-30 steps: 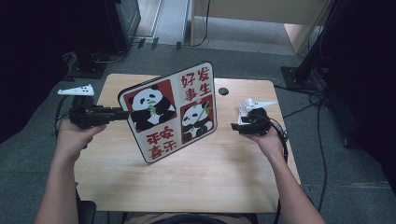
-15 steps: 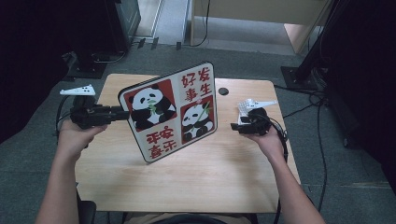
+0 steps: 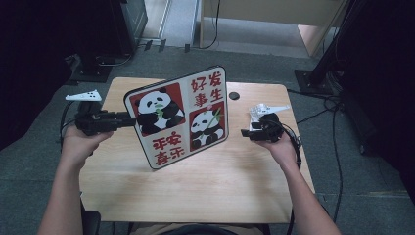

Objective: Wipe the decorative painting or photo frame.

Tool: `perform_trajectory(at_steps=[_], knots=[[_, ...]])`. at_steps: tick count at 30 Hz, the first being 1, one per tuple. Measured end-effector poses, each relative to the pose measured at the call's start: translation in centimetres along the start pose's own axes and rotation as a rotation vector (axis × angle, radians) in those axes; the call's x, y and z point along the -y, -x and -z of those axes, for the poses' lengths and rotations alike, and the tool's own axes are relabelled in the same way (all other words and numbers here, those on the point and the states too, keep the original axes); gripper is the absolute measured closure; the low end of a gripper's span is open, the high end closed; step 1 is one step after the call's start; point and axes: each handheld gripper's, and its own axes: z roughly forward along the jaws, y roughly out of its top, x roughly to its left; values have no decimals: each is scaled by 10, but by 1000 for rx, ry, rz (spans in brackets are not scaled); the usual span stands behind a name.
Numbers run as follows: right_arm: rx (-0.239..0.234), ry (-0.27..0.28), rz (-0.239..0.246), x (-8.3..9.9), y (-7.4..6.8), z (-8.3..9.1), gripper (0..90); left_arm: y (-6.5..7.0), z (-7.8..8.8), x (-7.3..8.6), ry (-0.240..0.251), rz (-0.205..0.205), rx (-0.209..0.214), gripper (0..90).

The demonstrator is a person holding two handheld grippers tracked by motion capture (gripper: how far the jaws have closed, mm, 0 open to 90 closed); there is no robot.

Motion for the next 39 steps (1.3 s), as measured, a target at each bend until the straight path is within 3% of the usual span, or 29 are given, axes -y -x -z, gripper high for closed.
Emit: perform_trajectory(at_steps=[39], knots=[[2,-9,8,0,-3,-1,395,-20,-15,15,2,60,-70,518]])
